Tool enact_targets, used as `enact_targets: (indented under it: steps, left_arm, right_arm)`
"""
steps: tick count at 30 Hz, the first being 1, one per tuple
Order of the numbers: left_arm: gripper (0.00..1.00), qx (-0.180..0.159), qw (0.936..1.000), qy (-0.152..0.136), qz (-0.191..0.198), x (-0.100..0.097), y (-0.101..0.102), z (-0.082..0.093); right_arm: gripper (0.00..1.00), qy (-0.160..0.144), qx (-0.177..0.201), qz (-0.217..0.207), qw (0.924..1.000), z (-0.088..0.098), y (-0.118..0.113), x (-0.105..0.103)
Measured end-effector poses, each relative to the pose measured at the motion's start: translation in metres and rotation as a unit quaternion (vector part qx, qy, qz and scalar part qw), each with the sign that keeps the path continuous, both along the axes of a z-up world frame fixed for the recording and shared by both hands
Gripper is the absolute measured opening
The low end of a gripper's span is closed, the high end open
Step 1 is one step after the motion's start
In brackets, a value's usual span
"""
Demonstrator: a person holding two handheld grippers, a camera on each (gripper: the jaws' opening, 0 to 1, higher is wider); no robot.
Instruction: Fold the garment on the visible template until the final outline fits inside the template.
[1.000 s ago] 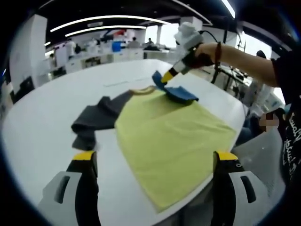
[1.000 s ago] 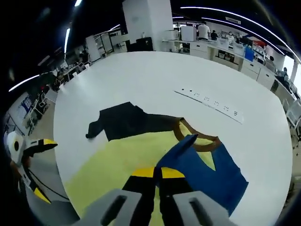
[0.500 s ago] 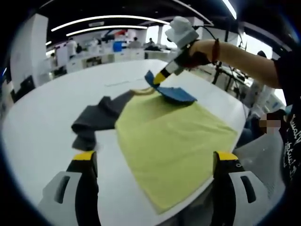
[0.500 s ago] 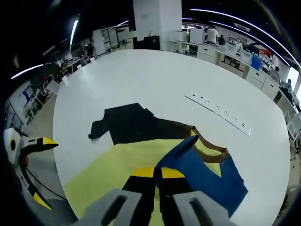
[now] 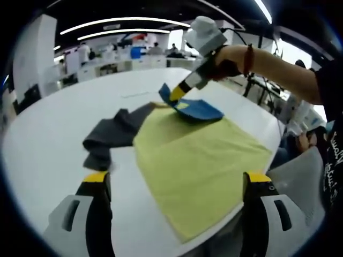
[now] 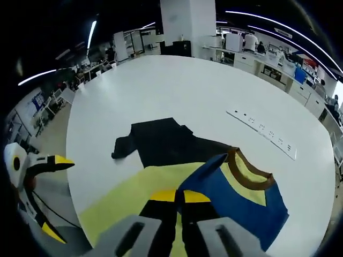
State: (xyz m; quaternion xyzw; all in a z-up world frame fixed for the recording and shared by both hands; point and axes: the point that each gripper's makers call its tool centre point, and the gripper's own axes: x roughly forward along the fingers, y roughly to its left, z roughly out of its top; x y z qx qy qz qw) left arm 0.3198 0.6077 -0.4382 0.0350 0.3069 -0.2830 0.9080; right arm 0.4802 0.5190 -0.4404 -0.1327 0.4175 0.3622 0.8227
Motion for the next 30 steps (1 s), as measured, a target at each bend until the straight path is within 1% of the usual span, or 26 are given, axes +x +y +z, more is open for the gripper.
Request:
enact_targets:
  steps: [6, 8, 12, 18, 24, 26, 30]
  left_arm:
    - [0.99, 0.0, 1.0, 0.004, -0.003, -0.002, 0.0, 0.0]
    - [0.99, -0.001, 1.0, 0.001, -0.004, -0.002, 0.0, 0.002]
    - [0.99, -0.003, 1.0, -0.001, -0.003, -0.002, 0.0, 0.004]
    - [0.99, -0.013, 0.9999, 0.005, -0.003, -0.004, -0.002, 0.001]
    - [0.99, -0.017, 0.9998, 0.006, -0.004, -0.005, -0.003, 0.001]
    - [0.99, -0.015, 0.9998, 0.007, -0.006, -0.005, -0.002, -0.001]
    - [0.99, -0.017, 0.9998, 0.008, -0.003, -0.005, -0.001, -0.002]
  right_arm:
    - [0.0, -0.004, 0.003, 0.009, 0.9999, 0.001, 0.009, -0.004]
    - [0.0, -0.007, 0.006, 0.018, 0.9998, 0.0, 0.014, -0.005]
    - [0.0, -0.004, 0.002, 0.02, 0.9998, -0.005, 0.017, -0.006]
    - [0.0, 0.005, 0.001, 0.022, 0.9997, -0.019, 0.024, -0.009]
    - [0.0, 0.016, 0.0, 0.019, 0.9997, -0.034, 0.03, -0.01]
    - [0.0, 0.022, -0.001, 0.018, 0.9996, -0.042, 0.032, -0.011]
    - [0.0, 0.023, 0.004, 0.018, 0.9996, -0.051, 0.034, -0.011]
